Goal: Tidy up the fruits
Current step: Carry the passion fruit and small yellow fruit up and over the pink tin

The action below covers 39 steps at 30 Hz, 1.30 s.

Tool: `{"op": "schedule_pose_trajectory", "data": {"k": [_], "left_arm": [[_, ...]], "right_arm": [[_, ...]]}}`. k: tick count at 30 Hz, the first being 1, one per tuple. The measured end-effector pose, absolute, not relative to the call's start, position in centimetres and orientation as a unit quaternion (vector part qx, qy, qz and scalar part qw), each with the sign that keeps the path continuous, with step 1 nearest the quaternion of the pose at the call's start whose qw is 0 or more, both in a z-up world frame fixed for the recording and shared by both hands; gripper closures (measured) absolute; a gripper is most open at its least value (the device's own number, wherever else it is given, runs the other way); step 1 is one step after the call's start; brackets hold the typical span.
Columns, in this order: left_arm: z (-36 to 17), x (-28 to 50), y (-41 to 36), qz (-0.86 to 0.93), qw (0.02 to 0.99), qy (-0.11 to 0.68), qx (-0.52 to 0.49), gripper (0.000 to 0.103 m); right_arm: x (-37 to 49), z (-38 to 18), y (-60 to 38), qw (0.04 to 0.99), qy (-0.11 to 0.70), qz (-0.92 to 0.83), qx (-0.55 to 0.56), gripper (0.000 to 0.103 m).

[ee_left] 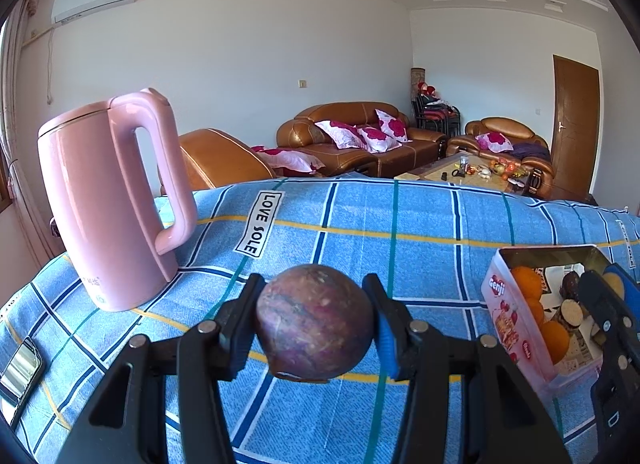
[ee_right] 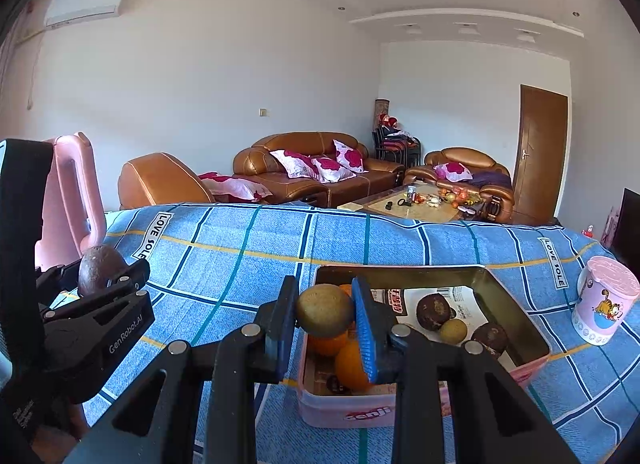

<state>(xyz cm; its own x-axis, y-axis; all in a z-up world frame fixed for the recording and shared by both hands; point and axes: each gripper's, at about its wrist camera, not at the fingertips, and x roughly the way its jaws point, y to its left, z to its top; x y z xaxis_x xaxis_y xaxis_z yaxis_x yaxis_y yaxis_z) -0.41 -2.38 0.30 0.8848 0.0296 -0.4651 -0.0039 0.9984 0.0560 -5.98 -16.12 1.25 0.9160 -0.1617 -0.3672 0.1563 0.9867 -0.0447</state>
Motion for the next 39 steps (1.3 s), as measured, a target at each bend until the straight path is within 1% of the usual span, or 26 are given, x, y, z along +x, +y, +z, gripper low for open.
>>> {"op": "schedule_pose_trajectory", "data": {"k": [39], "left_arm": [[0.6,-3.5,-12.2,-0.060,0.969,0.232,0.052,0.051]], "right_arm": [[-9.0,1.4,-25.4,0.974,0.184,-0.135,-0.016,0.074]]}}
